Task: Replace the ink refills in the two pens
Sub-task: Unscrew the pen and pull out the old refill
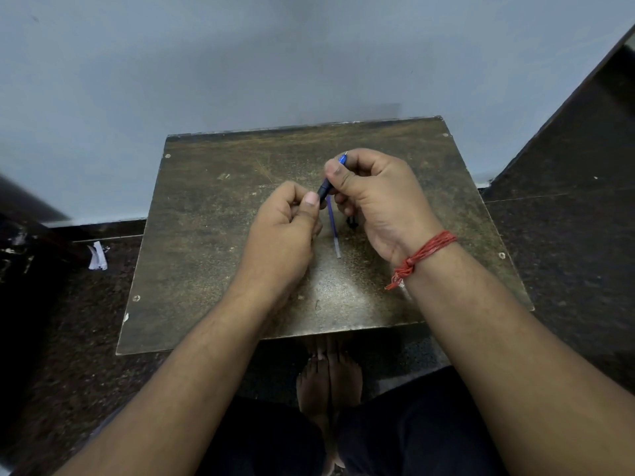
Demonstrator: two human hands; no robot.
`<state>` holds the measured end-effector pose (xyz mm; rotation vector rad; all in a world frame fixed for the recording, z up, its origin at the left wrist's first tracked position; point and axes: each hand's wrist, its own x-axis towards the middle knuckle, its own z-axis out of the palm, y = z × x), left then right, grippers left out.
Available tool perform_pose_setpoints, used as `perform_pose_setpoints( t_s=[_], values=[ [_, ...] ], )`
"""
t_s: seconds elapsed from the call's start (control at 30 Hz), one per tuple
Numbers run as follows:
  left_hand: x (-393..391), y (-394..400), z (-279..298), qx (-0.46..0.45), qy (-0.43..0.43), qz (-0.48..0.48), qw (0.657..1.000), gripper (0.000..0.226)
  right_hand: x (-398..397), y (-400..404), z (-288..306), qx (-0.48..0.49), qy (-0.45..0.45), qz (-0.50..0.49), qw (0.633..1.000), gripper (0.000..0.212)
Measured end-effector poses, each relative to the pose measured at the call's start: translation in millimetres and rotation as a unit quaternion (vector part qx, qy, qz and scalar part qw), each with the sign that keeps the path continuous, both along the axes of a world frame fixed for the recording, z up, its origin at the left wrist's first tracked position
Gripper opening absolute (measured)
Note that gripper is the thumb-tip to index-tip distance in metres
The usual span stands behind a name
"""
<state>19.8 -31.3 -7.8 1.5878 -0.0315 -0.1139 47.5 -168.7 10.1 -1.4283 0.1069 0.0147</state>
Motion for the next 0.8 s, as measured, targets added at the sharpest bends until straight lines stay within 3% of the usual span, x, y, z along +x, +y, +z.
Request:
perform_pose_setpoints(
  t_s=[0.27, 0.37, 0.53, 0.67, 0.8],
  values=[
    [-2, 2, 4, -0.168, 0.077, -0.055, 0.981, 0.03, 3, -1, 0, 0.036, -0.03, 0.038, 0.998, 0.011],
    [-3, 1, 0, -0.146, 0.075, -0.037, 0.986, 0.029, 1, -2, -3, 0.001, -0.022, 0.047, 0.999, 0.01],
    [-3, -3, -5, -0.066, 0.06, -0.007, 0.996, 0.027, 2, -1, -6, -0.067, -0.034, -0.025, 0.997, 0.009],
    [-3, -4, -6, -0.03, 0.056, -0.002, 0.998, 0.031, 3, 0, -8, -0.053, -0.026, -0.036, 0.998, 0.011],
    [-3, -2, -5, -0.059, 0.06, -0.006, 0.996, 0.027, 3, -1, -7, 0.004, -0.007, -0.015, 1.0, 0.015]
  ],
)
